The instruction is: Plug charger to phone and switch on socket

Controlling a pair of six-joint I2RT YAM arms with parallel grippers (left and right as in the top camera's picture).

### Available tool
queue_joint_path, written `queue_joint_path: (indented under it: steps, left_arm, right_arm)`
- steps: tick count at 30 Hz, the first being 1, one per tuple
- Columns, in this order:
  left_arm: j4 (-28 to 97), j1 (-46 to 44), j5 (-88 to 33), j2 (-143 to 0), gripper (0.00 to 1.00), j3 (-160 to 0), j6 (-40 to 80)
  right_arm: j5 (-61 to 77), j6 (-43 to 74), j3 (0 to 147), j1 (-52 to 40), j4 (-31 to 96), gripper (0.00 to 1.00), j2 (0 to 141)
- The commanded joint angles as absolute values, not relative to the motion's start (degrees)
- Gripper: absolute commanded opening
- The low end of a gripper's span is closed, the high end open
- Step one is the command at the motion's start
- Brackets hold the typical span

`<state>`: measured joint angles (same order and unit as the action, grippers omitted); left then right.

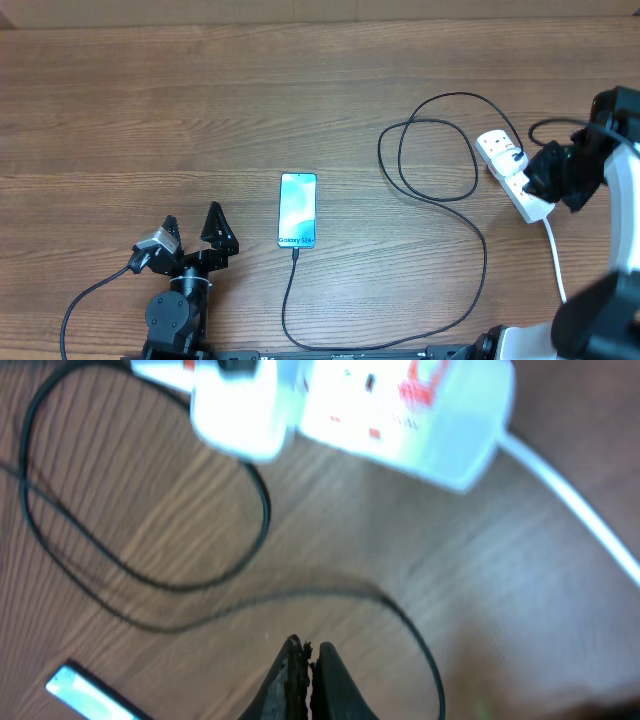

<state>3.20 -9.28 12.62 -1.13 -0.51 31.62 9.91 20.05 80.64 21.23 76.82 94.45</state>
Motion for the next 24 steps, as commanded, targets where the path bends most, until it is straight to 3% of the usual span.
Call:
queue_joint_path:
  steps: [1, 10, 24]
  left_arm:
    - [3.1, -9.0, 12.4, -0.6, 1.0, -0.3, 31.9]
    - [3.1, -9.0, 12.4, -0.6, 1.0, -0.3, 31.9]
    - [3.1, -9.0, 12.4, -0.6, 0.99, -0.3, 31.9]
  right_arm:
    - [12.1, 15.9, 85.2, 22.3, 75.2, 0.04, 100.5]
    - [9.6, 14.7, 91.2, 23.0, 70.9, 0.04, 111.3]
    - [5.8, 14.7, 91.9, 23.0, 66.5, 0.04, 117.1]
